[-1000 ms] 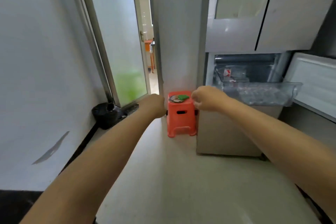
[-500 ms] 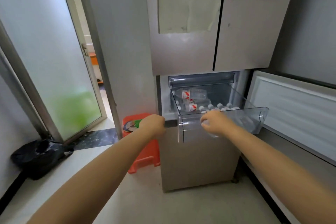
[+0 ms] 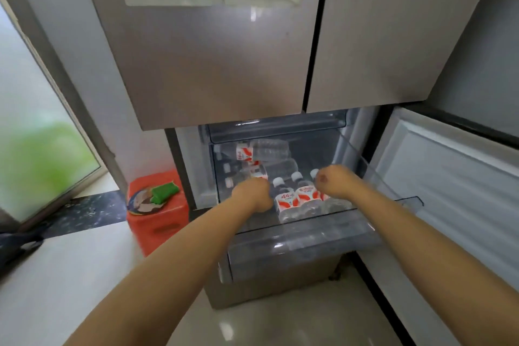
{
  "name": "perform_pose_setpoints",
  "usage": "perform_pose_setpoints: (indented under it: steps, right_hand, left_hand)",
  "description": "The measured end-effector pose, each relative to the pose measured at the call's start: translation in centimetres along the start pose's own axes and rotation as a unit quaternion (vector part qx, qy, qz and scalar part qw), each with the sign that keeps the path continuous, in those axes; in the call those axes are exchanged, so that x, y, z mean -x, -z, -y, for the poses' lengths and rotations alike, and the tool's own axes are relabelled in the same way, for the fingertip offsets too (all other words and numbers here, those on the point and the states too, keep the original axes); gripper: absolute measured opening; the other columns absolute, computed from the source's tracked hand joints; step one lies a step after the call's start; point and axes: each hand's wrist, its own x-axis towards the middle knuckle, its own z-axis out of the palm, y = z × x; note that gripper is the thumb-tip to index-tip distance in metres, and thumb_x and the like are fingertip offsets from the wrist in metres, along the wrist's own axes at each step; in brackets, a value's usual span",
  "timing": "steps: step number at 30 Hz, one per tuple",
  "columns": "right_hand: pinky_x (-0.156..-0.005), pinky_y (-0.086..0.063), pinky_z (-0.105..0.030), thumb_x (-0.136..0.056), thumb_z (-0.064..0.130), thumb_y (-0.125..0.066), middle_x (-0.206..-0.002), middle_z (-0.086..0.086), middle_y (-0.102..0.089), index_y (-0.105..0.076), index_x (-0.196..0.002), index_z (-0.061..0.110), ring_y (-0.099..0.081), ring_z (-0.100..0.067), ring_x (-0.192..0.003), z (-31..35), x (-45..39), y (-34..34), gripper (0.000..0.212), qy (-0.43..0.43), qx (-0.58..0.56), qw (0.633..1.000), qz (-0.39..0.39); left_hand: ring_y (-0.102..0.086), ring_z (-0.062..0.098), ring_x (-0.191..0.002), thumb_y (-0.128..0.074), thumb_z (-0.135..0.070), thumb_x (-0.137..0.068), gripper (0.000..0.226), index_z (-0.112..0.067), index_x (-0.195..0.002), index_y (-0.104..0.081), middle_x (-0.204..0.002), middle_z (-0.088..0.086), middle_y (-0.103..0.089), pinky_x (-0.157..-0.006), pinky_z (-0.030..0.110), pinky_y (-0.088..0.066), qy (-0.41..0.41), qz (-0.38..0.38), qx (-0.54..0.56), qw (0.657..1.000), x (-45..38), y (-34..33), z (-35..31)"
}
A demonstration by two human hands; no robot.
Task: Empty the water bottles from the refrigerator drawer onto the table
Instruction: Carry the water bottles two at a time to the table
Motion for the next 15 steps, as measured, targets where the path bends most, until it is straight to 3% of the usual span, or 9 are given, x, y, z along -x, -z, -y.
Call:
perform_pose_setpoints:
  steps: [3, 6, 8, 10, 15]
  right_hand:
    - [-0.088, -0.048, -0.035, -0.094, 0.022, -0.048, -0.110, -0.015, -0.068, -0.066, -0.107, 0.003, -0.063, -0.028, -0.099, -1.2, -5.4, -1.1, 0.029, -0.003, -0.014, 0.999, 0.050]
    - [-0.076, -0.046, -0.030, -0.093, 0.022, -0.050, -0.107, -0.014, -0.068, -0.066, -0.105, 0.003, -0.060, -0.024, -0.087, -2.2, -10.5, -2.7, 0.027, -0.009, -0.034, 0.996, 0.082]
    - [-0.074, -0.040, -0.028, -0.094, 0.025, -0.048, -0.109, -0.014, -0.066, -0.065, -0.105, 0.006, -0.059, -0.026, -0.089, -2.3, -13.4, -3.8, 0.028, -0.021, -0.051, 0.995, 0.083]
    - [-0.080, -0.043, -0.030, -0.096, 0.025, -0.045, -0.118, -0.015, -0.064, -0.063, -0.112, 0.005, -0.061, -0.029, -0.104, -2.1, -15.5, -5.1, 0.031, -0.028, -0.060, 0.994, 0.089]
    - [-0.075, -0.045, -0.030, -0.091, 0.024, -0.054, -0.111, -0.013, -0.067, -0.062, -0.106, 0.007, -0.064, -0.027, -0.096, -1.8, -19.6, -8.1, 0.023, -0.047, -0.086, 0.990, 0.101]
  left_hand:
    - [-0.054, 0.030, -0.119, -0.046, -0.025, -0.095, 0.037, -0.004, -0.125, -0.054, -0.131, 0.016, -0.056, -0.099, 0.036, -0.044, 0.040, 0.030, 0.083, 0.995, -4.7, -1.9, -1.4]
    - [-0.055, 0.029, -0.119, -0.040, -0.029, -0.099, 0.038, -0.005, -0.124, -0.055, -0.130, 0.016, -0.058, -0.100, 0.035, -0.044, 0.089, 0.030, 0.155, 0.983, -8.8, -3.2, -2.3]
    - [-0.056, 0.027, -0.118, -0.036, -0.032, -0.100, 0.040, -0.007, -0.124, -0.056, -0.129, 0.014, -0.059, -0.099, 0.034, -0.044, 0.127, 0.031, 0.201, 0.971, -11.1, -4.0, -2.6]
    - [-0.059, 0.026, -0.114, -0.038, -0.035, -0.099, 0.041, -0.007, -0.120, -0.058, -0.124, 0.013, -0.062, -0.097, 0.033, -0.046, 0.167, 0.027, 0.257, 0.952, -13.0, -4.9, -2.6]
    - [-0.065, 0.025, -0.107, -0.055, -0.037, -0.091, 0.035, -0.008, -0.111, -0.060, -0.117, 0.010, -0.067, -0.089, 0.031, -0.051, 0.240, 0.016, 0.370, 0.897, -16.6, -6.8, -2.3]
